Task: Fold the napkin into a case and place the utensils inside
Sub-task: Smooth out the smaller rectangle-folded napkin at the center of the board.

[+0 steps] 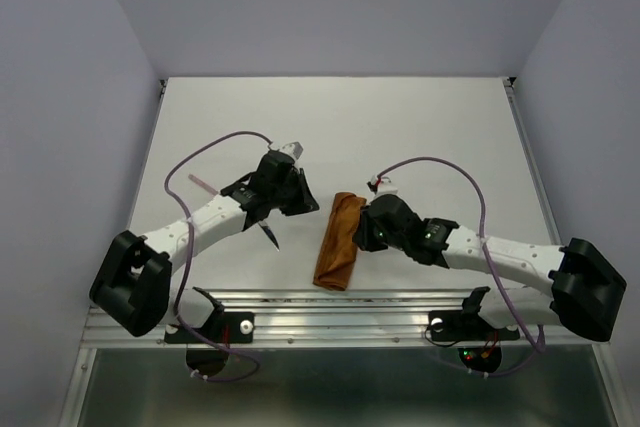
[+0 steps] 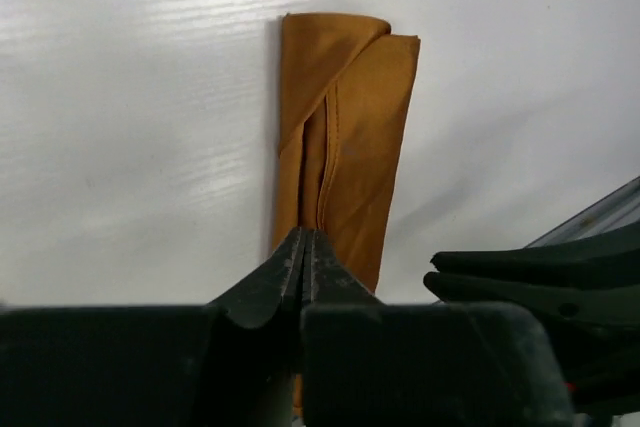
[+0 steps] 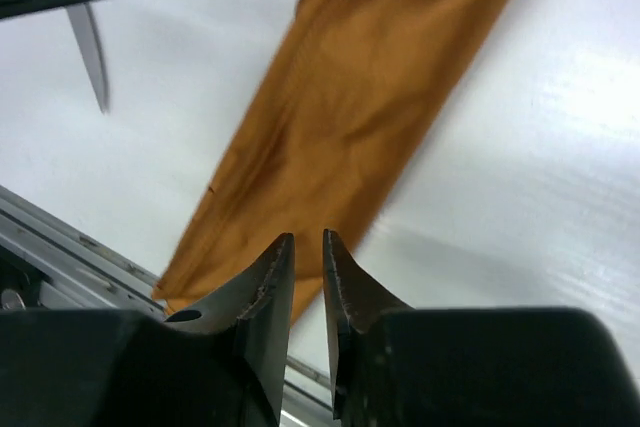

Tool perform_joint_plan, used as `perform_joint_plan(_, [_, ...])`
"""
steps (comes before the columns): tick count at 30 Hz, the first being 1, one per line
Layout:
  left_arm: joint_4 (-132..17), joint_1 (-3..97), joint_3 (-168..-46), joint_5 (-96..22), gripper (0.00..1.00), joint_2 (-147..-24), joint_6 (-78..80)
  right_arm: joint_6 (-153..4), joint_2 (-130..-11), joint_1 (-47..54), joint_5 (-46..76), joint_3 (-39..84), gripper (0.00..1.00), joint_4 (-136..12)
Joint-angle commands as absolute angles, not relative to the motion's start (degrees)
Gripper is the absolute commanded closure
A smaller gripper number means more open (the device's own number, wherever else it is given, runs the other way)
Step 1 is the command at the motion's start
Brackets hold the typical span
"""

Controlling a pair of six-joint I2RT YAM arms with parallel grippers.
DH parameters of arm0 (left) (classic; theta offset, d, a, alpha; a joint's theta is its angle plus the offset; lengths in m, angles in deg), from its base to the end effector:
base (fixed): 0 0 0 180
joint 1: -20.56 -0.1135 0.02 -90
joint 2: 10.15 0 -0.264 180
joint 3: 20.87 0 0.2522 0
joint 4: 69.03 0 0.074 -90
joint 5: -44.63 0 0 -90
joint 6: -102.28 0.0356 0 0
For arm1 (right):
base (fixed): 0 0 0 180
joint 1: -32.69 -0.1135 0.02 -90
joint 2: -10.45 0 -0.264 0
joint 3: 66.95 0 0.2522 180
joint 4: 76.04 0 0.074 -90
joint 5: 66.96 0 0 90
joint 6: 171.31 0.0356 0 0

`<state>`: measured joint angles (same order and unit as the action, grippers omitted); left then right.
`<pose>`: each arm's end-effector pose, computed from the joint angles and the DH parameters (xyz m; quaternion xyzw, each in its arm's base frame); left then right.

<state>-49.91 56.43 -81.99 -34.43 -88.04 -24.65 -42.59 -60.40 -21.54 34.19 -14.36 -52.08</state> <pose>0.2346 -0.1780 0.2350 0.0352 0.8869 -0.3370 0.3141 0.1538 0.2017 0.2107 -0.0838 0.9070 0.2311 0.3420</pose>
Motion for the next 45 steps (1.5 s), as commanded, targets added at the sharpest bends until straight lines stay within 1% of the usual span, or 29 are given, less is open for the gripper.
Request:
perform_joint_plan(1, [-47.2, 56.3, -75.4, -31.8, 1.0, -85.0, -26.3, -36.2, -58.8, -24.2, 30.9, -17.8, 0.81, -51.4])
perform_joint_plan(4, [-47.0, 56.9, -71.8, -31.2, 1.0, -83.5, -28.4, -33.1, -59.8, -25.5, 31.2, -19.6, 0.9, -50.9])
perform_joint_plan(8, [-47.3, 59.4, -67.7, -30.2, 1.0, -81.6, -31.0, -28.8, -60.3, -26.0, 31.8, -22.0, 0.96, -50.9])
perform_joint_plan(14, [-50.5, 63.8, -65.5, -29.1, 1.0, -85.1, -33.1, -27.6, -63.7, -26.0, 32.3, -22.1, 0.95, -51.7])
perform_joint_plan(22, [-54.7, 67.2, -67.6, -27.9, 1.0, -91.1, -34.9, -30.2, -69.3, -25.5, 35.5, -19.0, 0.95, -52.5])
perform_joint_plan(30, [-56.8, 67.3, -71.6, -28.8, 1.0, -96.8, -34.5, -39.2, -72.0, -13.3, 34.3, -15.1, 0.95, -53.2])
perform_joint_plan(33, [-55.7, 67.2, -74.0, -30.1, 1.0, -98.0, -34.2, -42.7, -73.0, -10.4, 33.8, -13.2, 0.96, -52.6])
perform_joint_plan(36, [-55.4, 67.3, -74.6, -30.2, 1.0, -97.6, -34.6, -44.5, -72.5, -9.7, 34.2, -11.9, 0.96, -50.4])
perform_joint_plan(40, [-55.4, 67.2, -73.3, -31.1, 1.0, -95.2, -35.2, -44.3, -70.8, -9.7, 33.4, -13.3, 0.97, -49.0])
perform_joint_plan(45, [-53.2, 67.2, -72.4, -30.9, 1.0, -92.2, -35.3, -43.8, -65.7, -9.7, 29.3, -15.4, 0.97, -48.0])
